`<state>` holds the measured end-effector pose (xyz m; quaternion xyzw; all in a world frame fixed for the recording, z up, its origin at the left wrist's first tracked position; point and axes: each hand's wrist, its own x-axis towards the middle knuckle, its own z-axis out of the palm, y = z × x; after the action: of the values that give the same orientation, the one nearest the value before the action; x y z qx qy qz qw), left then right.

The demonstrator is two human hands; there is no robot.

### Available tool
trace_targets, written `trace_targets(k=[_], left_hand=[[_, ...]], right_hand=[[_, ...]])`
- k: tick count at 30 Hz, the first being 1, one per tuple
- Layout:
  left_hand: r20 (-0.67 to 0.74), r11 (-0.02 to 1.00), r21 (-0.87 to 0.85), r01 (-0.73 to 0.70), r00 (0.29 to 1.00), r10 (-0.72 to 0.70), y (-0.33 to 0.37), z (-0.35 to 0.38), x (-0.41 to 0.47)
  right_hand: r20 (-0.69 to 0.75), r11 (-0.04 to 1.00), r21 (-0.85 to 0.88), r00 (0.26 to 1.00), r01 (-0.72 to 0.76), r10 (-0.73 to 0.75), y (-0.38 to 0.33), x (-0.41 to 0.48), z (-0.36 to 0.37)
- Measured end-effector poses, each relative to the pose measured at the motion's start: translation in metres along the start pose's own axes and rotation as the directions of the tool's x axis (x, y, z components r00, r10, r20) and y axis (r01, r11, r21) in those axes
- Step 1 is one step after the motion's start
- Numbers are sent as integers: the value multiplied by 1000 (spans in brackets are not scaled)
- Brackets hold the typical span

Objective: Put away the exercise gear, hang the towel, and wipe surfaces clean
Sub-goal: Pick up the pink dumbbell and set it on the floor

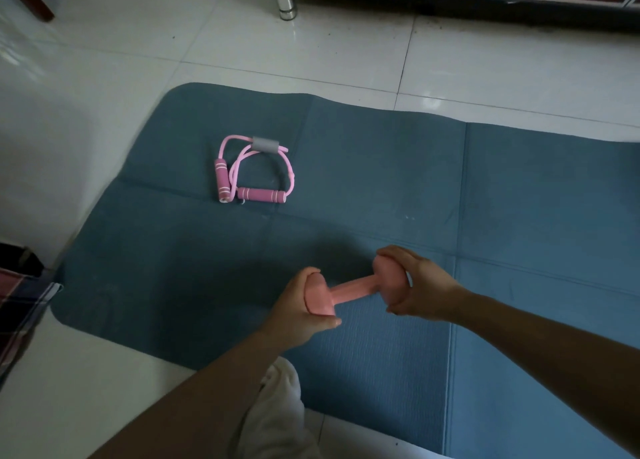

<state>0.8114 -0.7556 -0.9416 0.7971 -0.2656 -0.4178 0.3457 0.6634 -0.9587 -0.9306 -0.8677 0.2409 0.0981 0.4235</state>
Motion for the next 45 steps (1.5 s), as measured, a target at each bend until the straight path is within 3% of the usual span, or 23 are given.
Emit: trace_targets(k=[7,13,22,26,31,37,45], left_hand=[[97,999,-49,-17,995,22,75,-61,-3],[151,997,-71,11,989,-1,220,-165,-105],[-15,973,-232,-20,1000,17,491,-304,-332],[-113,970,-236,-63,993,37,567,-335,-406],[-227,966,-239,-96,973,41,588,-355,-455],[-340,965,-256,-52,940,-39,550,-393,-484],[-398,949,-313,-44,913,-89,489,-525,-474]], right_hand=[[-159,996,89,987,22,-8,-65,-27,-63],[-197,974,209,979,91,-49,-206,-101,-160],[-225,923,343,970,173,-98,-460,-257,-358],[-207,904,361,965,230,-163,-530,-304,-420],[-117,903,353,970,243,-215,-578,-316,-446],[71,930,300,967,212,-244,-634,-279,-427],[156,941,268,955,205,-253,-747,-182,-368]])
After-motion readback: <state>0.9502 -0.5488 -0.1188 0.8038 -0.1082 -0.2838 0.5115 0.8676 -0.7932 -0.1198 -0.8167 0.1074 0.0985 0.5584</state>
